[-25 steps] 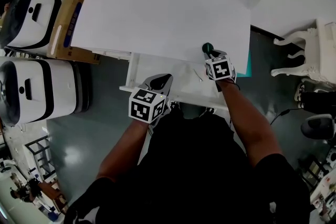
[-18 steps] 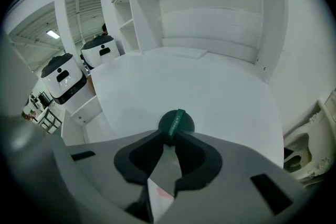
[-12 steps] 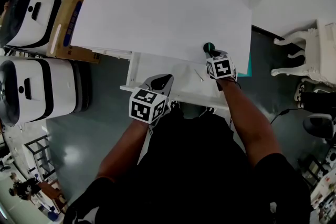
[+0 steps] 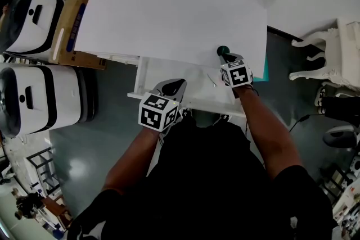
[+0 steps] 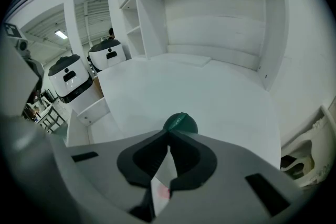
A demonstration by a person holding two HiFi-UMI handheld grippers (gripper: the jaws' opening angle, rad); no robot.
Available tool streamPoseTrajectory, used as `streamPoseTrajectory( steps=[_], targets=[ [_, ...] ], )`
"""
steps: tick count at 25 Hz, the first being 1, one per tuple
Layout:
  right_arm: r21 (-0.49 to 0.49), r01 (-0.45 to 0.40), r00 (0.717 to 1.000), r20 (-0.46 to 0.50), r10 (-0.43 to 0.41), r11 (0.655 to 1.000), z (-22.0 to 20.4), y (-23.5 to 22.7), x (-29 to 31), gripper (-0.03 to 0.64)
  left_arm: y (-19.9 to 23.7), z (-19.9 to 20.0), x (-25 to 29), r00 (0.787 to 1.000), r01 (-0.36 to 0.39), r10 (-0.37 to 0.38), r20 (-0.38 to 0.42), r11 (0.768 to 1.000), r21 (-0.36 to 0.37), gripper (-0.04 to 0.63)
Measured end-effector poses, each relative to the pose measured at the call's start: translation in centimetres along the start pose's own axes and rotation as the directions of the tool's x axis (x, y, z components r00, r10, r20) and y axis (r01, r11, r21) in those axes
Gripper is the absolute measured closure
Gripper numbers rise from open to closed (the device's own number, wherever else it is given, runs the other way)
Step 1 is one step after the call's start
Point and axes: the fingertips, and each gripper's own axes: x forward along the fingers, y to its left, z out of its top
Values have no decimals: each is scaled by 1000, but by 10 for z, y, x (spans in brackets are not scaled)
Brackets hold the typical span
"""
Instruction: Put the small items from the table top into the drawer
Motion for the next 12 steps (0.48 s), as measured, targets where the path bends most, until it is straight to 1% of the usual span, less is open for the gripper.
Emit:
streamPoseTrajectory(
  steps=[7, 12],
  targets=[
    [4, -20, 999, 30, 20, 1000, 2, 4, -17, 580, -6, -3, 6, 1000, 16, -16, -12, 1000, 9, 585],
    [-55, -70, 997, 34, 72, 996, -9, 13, -35, 580, -12, -7, 13, 999, 34, -34, -24, 999, 13, 585]
  ],
)
